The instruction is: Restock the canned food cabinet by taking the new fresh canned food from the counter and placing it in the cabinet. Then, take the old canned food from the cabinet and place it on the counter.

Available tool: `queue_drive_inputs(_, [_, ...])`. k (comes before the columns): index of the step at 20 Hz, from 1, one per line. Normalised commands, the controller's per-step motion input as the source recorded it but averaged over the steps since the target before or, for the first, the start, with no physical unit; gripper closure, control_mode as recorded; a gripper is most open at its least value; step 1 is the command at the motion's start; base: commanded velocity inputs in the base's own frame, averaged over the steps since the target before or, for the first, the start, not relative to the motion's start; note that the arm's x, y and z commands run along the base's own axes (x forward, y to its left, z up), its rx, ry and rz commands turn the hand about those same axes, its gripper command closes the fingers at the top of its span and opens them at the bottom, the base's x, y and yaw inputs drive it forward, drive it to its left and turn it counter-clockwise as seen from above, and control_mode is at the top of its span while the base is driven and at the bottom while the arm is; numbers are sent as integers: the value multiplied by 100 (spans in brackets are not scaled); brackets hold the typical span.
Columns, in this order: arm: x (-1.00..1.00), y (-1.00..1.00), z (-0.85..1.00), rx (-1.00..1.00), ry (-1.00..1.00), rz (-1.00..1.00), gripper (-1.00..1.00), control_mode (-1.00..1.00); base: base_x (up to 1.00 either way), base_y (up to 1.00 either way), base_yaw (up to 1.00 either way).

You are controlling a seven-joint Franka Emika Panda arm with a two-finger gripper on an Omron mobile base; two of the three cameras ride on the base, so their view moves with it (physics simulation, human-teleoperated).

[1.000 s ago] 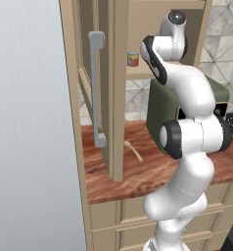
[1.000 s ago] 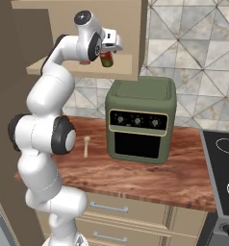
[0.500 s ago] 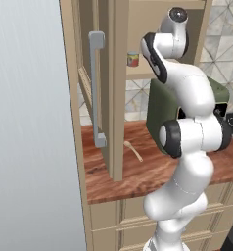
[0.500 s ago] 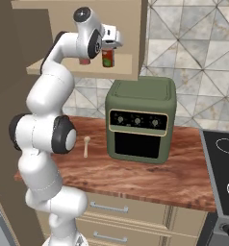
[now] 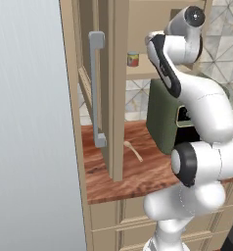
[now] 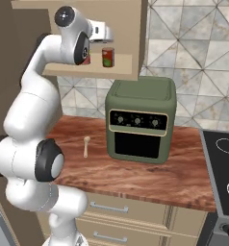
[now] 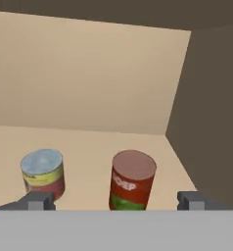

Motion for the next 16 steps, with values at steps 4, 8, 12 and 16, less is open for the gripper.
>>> queue_drive_inputs(4, [-94, 66, 23, -1, -18, 5, -100, -100, 0, 0, 0])
queue_drive_inputs(8, [-72, 67, -17, -3, 4, 2, -100, -100, 0, 0, 0])
queue_drive_inputs(12, [-1, 43, -29, -1, 22, 0, -100, -100, 0, 0, 0])
queue_drive_inputs(16, [5, 12, -10, 0, 10, 0, -100, -100, 0, 0, 0])
